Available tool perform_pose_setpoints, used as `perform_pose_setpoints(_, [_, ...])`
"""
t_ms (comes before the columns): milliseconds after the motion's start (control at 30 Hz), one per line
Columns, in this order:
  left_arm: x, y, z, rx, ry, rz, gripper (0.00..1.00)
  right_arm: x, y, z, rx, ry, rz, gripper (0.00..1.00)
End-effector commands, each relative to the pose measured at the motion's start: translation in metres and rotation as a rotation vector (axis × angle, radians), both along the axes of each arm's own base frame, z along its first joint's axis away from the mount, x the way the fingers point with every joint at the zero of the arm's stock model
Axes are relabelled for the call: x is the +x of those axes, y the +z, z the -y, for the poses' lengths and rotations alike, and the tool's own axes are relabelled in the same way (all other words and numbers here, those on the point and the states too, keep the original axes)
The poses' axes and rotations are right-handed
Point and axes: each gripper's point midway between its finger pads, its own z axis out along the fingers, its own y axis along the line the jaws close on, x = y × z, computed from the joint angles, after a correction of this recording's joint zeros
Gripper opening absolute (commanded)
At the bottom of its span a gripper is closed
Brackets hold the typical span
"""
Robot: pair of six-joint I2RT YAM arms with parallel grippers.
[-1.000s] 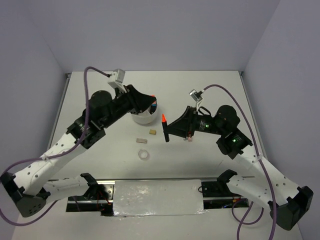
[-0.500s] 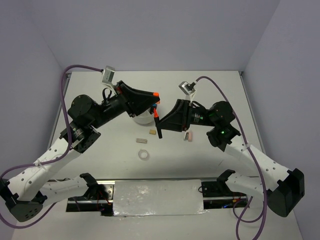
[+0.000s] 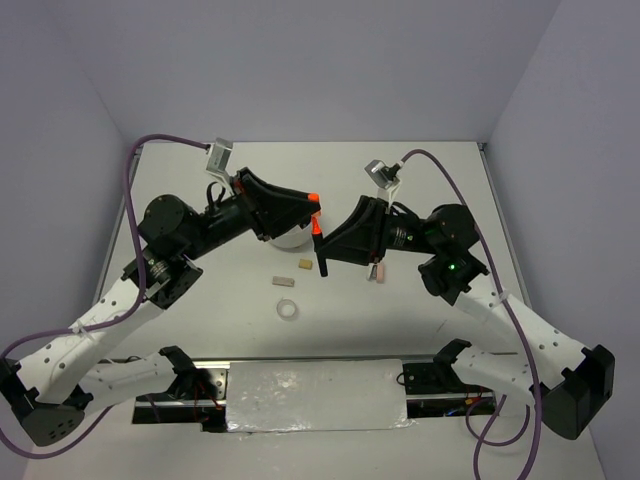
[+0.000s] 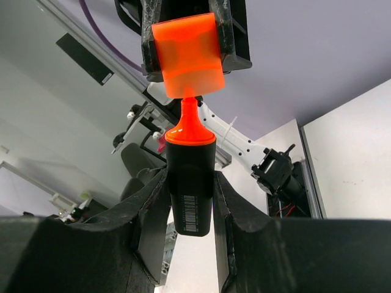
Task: Sort the stationery into containers
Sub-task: Close the pen cap on the pen.
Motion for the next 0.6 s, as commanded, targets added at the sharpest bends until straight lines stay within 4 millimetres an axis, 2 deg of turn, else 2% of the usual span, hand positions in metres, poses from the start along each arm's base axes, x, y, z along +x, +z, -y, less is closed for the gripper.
perform_pose_setpoints(0, [-0.017,0.027,-0.009,-0.083,-0.035,0.074,0.06,-0.01,0.026,0.006,0.057,-0.012,0.088,0.0])
perform_pose_setpoints(300, [-0.023,0.028,-0.005,-0.106,-0.085,0.072,0.05,-0.013,0.035,0.009,0.081,-0.011,0.123,0.0])
perform_pose_setpoints(567, [-0.029,0.02,0.0,-0.126,-0.142,0.048,0.07,-0.019,0.057,0.013,0.124,-0.005,0.192,0.0])
